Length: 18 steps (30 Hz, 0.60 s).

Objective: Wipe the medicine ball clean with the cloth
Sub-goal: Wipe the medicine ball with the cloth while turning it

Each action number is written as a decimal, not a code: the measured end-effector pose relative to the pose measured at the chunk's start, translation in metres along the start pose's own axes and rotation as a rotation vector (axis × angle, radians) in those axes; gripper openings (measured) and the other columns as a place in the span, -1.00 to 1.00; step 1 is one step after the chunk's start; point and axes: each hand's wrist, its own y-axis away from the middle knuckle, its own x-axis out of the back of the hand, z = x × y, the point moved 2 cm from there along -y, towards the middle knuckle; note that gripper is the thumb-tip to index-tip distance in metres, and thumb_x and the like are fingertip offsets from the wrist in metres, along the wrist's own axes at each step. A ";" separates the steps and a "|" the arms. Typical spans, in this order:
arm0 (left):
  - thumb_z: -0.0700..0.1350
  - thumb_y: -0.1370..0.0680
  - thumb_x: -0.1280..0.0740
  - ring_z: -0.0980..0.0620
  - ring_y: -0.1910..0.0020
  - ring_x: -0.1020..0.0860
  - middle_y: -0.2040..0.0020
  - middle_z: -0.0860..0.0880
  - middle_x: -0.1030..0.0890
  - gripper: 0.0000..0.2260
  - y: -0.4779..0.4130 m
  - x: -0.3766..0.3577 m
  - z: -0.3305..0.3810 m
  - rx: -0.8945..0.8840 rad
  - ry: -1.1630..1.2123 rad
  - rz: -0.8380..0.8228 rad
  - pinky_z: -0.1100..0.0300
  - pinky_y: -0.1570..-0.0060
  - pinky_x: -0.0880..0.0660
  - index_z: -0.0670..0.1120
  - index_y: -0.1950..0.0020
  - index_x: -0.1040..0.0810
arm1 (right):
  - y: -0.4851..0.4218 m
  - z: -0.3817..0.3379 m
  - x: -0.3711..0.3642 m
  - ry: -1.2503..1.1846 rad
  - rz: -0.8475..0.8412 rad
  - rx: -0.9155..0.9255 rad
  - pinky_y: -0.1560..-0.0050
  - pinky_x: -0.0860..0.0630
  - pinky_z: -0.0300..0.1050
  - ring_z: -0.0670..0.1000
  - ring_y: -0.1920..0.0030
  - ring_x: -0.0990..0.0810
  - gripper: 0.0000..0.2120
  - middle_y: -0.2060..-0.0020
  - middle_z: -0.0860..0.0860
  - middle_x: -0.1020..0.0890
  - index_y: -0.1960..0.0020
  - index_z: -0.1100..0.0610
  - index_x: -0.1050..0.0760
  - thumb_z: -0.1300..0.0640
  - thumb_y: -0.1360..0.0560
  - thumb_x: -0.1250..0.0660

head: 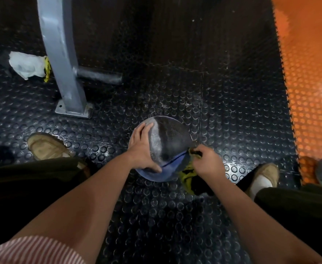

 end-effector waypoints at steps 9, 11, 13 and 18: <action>-0.06 -0.21 -0.65 -0.01 -0.53 0.23 -0.54 0.04 0.25 0.24 0.009 -0.009 -0.009 -0.028 -0.003 0.086 0.03 -0.50 0.13 0.09 -0.55 0.22 | -0.016 -0.075 0.000 0.009 -0.073 0.256 0.08 -0.50 -0.05 0.13 0.05 -0.55 -0.75 0.04 0.05 -0.53 -0.19 0.00 -0.57 0.04 -0.58 -0.22; -0.04 -0.18 -0.67 0.04 -0.52 0.26 -0.53 0.09 0.28 0.27 0.010 -0.009 -0.011 -0.042 0.018 0.056 0.00 -0.52 0.14 0.12 -0.55 0.24 | -0.010 -0.062 -0.005 0.058 -0.058 0.256 0.02 -0.52 -0.01 0.14 -0.03 -0.55 -0.67 -0.09 0.06 -0.50 -0.30 -0.04 -0.51 0.08 -0.56 -0.21; -0.02 -0.15 -0.68 0.06 -0.51 0.28 -0.51 0.14 0.31 0.30 0.012 -0.008 -0.011 -0.048 0.023 0.032 0.00 -0.52 0.14 0.15 -0.54 0.25 | -0.003 -0.050 -0.005 0.033 0.000 0.197 0.05 -0.53 -0.02 0.13 -0.05 -0.55 -0.64 -0.12 0.04 -0.50 -0.33 -0.06 -0.48 0.10 -0.55 -0.21; 0.00 -0.18 -0.66 -0.03 -0.53 0.31 -0.52 0.11 0.33 0.28 0.011 -0.013 0.003 -0.046 -0.071 0.030 -0.03 -0.53 0.16 0.13 -0.54 0.27 | -0.013 -0.047 0.006 0.033 0.067 0.070 0.20 -0.45 -0.09 0.18 0.02 -0.58 -0.71 -0.05 0.11 -0.56 -0.21 0.06 -0.55 0.14 -0.56 -0.18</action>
